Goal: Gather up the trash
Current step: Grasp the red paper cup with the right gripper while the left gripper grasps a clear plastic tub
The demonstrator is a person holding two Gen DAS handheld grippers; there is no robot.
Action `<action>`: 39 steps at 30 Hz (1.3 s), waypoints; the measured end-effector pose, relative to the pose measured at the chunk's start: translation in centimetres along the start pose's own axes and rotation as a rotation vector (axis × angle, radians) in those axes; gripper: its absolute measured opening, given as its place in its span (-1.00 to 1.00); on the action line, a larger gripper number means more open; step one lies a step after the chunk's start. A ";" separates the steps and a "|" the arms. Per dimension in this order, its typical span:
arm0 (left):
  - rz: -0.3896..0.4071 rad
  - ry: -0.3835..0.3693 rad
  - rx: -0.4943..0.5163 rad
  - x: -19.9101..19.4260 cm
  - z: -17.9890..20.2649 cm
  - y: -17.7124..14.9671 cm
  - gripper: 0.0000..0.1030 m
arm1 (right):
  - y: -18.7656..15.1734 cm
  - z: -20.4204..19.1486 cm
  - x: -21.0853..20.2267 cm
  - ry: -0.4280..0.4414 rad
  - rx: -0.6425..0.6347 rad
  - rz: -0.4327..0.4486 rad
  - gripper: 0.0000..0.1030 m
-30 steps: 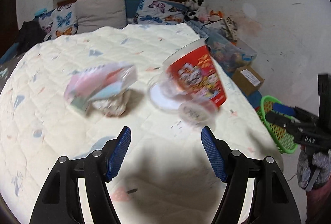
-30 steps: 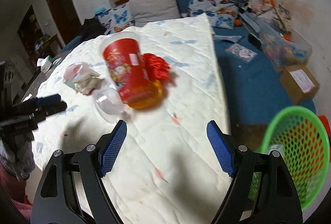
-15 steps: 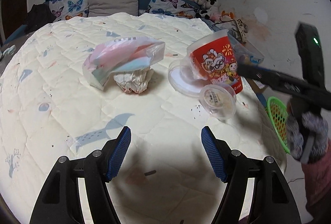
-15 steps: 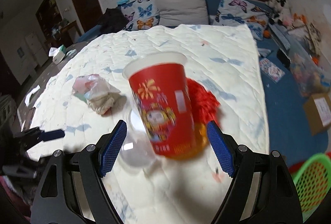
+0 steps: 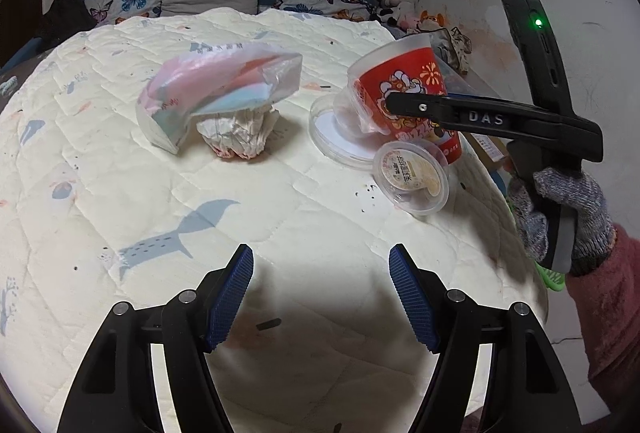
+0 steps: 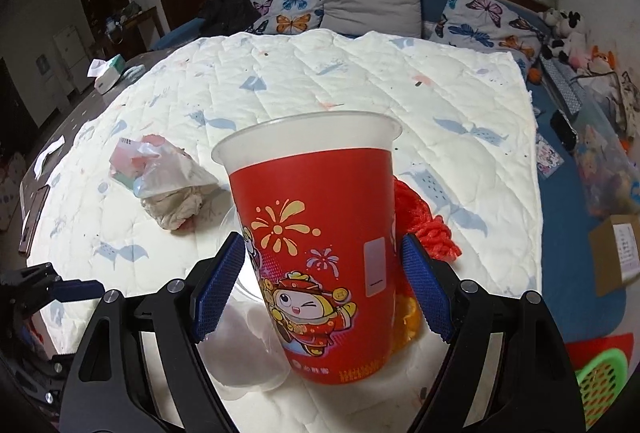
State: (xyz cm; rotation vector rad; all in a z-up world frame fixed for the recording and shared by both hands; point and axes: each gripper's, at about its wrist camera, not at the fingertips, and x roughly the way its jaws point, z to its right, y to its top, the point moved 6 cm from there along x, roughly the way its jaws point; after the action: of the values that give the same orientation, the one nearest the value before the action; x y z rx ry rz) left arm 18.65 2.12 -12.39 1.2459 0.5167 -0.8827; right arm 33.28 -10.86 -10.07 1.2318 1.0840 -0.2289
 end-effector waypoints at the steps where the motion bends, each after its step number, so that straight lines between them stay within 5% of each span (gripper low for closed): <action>1: -0.001 -0.003 0.000 0.1 0.1 0.0 0.32 | 0.0 0.0 0.0 0.002 -0.002 -0.001 0.41; 25: -0.027 -0.083 0.119 4.4 7.0 2.9 0.32 | -2.0 3.4 -8.8 0.036 0.147 0.154 0.39; 32: -0.024 -0.133 0.175 5.6 7.5 4.4 0.69 | -4.0 5.2 -12.2 0.005 0.192 0.197 0.40; 39: -0.043 -0.175 0.250 7.6 7.5 5.5 0.69 | -6.3 6.2 -14.8 -0.021 0.232 0.226 0.40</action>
State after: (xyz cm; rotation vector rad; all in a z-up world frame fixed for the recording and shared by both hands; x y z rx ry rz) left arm 26.56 -6.91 -12.86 1.3711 0.3001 -1.1074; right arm 24.82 -24.20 -3.24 1.5444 0.9087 -0.1978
